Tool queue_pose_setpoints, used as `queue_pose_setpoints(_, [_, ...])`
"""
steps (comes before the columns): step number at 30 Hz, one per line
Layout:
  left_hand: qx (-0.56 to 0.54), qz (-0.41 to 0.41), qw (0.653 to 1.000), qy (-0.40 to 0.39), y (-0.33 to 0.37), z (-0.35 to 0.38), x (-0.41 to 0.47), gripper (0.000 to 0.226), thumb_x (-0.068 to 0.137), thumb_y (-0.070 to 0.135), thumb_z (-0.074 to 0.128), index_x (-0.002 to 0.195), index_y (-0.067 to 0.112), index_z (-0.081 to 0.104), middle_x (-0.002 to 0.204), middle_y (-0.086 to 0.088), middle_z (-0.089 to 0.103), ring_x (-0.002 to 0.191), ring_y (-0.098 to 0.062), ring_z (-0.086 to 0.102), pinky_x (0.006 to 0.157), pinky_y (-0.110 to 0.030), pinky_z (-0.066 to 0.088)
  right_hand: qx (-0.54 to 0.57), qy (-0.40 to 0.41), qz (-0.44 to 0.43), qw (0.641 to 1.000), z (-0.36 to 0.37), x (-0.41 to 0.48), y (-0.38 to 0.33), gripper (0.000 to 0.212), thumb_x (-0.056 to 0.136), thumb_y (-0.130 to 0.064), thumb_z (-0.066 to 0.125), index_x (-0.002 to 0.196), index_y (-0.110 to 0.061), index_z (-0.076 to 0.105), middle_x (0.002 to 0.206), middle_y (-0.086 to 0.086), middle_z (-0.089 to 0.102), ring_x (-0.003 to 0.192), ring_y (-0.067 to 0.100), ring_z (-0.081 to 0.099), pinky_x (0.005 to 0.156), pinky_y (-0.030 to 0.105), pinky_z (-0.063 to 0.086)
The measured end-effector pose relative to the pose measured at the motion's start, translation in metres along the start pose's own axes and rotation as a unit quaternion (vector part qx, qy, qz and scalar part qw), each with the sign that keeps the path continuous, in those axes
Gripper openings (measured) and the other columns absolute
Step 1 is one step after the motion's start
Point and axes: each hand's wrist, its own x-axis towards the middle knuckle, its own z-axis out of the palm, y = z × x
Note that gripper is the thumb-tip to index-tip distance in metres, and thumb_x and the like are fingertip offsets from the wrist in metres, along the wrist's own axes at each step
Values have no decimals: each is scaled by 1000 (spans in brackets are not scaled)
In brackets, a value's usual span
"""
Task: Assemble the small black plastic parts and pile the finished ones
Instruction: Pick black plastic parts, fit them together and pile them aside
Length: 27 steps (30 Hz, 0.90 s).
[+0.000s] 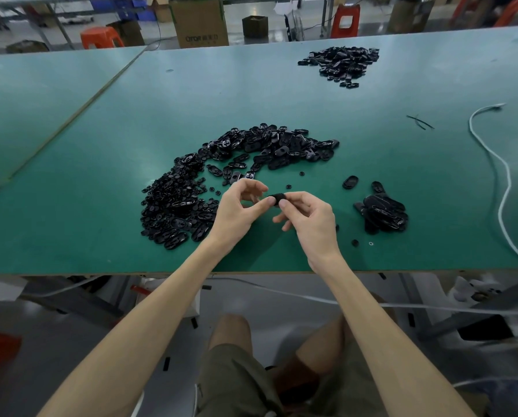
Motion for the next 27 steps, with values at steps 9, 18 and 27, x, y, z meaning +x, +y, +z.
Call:
queue_pose_setpoints(9, [-1,18,999,-46,3,2,-2,11,98,12,69,107,13,75,97,0,77,85,-12,69,73,-21,50,-3,-3,-7,1000,0,0,1,11,96,-2,69,99,-11,75,84,3,79,76,20,77,59,23,56])
queue_pose_setpoints(18, [-44,15,997,-53,7,-1,-3,13,95,8,71,104,16,75,94,5,76,86,-8,68,73,-16,50,5,-5,-8,1000,0,0,2,8,98,-7,68,103,-13,72,86,4,79,73,24,77,56,25,55])
queue_pose_setpoints(27, [-67,4,996,-52,7,-3,-3,19,92,2,72,111,4,73,104,-5,76,92,-11,70,74,-16,51,14,10,1,1000,2,2,5,4,99,-5,65,101,-9,66,86,5,79,71,26,77,53,24,53])
